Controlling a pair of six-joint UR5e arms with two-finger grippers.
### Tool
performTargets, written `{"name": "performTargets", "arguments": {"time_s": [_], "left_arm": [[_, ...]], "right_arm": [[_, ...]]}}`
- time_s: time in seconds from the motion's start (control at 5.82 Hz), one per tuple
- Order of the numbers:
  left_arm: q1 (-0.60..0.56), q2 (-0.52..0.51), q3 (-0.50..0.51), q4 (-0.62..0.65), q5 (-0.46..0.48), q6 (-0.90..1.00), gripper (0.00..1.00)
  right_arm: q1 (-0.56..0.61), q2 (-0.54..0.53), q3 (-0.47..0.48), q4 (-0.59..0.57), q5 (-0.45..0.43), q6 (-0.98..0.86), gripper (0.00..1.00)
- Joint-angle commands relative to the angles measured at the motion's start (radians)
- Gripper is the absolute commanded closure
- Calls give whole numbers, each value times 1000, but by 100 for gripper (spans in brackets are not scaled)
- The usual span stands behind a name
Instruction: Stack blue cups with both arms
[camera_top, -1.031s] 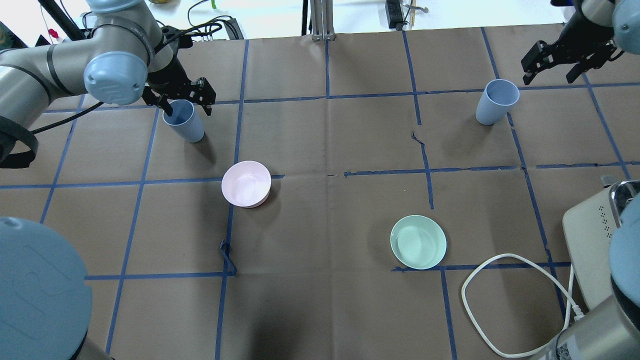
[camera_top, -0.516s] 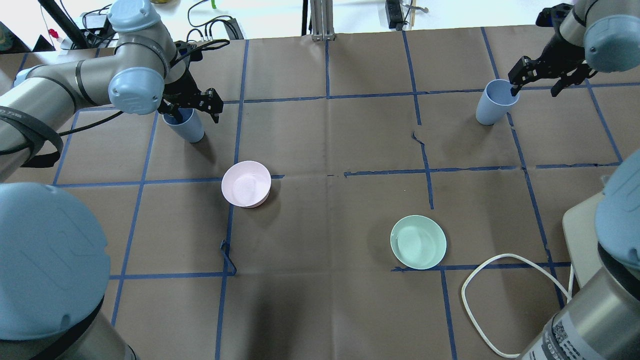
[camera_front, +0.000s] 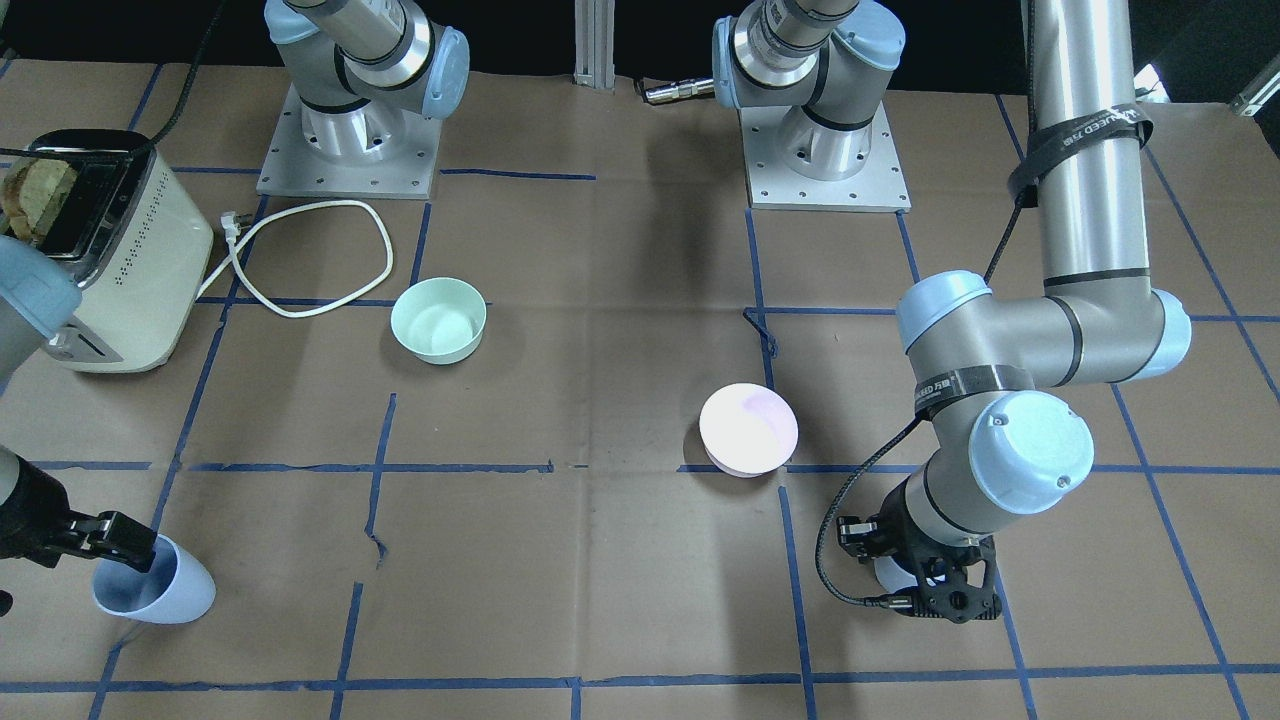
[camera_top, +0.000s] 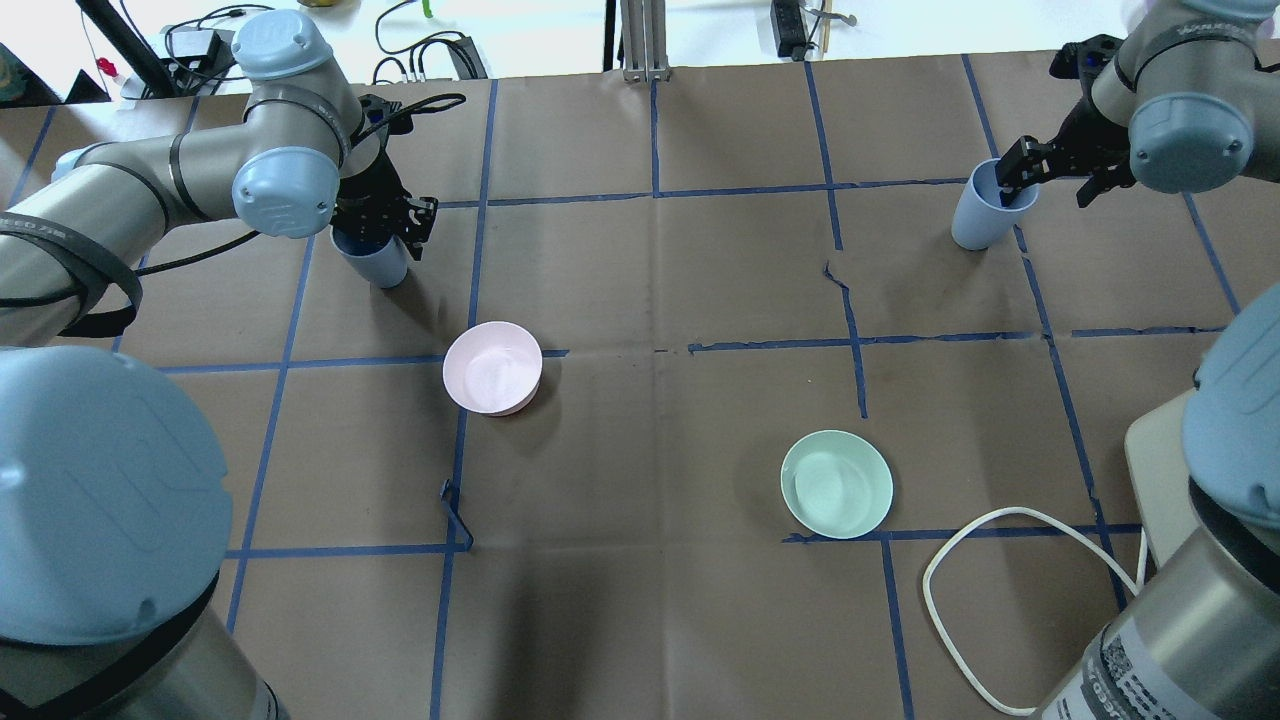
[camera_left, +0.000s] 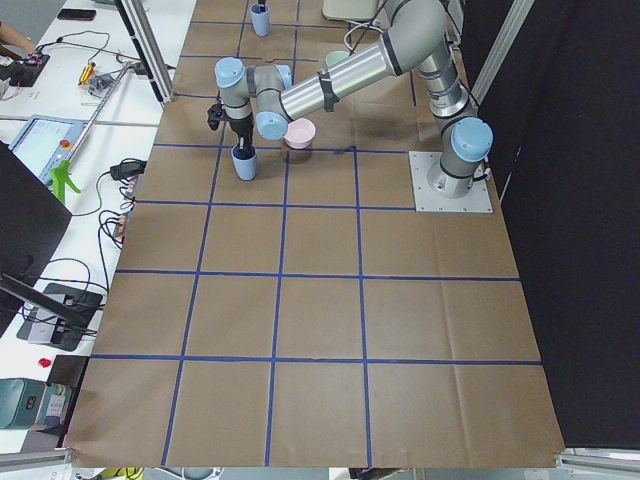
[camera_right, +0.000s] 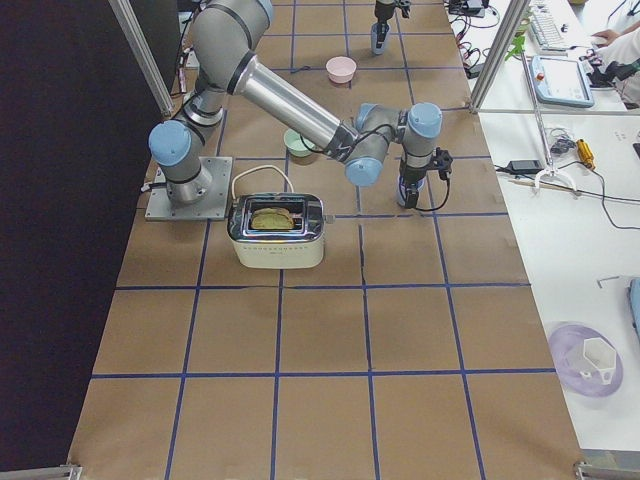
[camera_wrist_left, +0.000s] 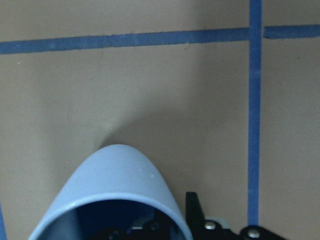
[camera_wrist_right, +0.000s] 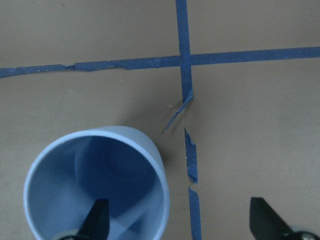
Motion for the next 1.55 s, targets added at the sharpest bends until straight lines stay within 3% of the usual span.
{"name": "performTargets", "arguments": {"time_s": [0.0,0.17,0.52,0.69,1.03,1.2,1.38], "left_arm": [[-12,31,4,0,2,0,100],[-46,52,2,2,7,-14,100],[-305,49,63,18,14,-165,99],[-418,29,117,8,16,-258,99],[-474,-30,157,20,39,-260,99],[-489,-67,207,17,60,-237,99],[-492,-92,215,19,56,-236,98]], "right_arm": [[2,-2,9,-5,6,0,73],[3,-3,6,-5,7,2,93],[8,-14,-17,-4,21,5,94],[20,-46,-108,110,15,19,94],[46,-139,-291,459,-6,22,94],[46,-220,-330,570,-58,22,94],[46,-224,-314,583,-59,22,94]]}}
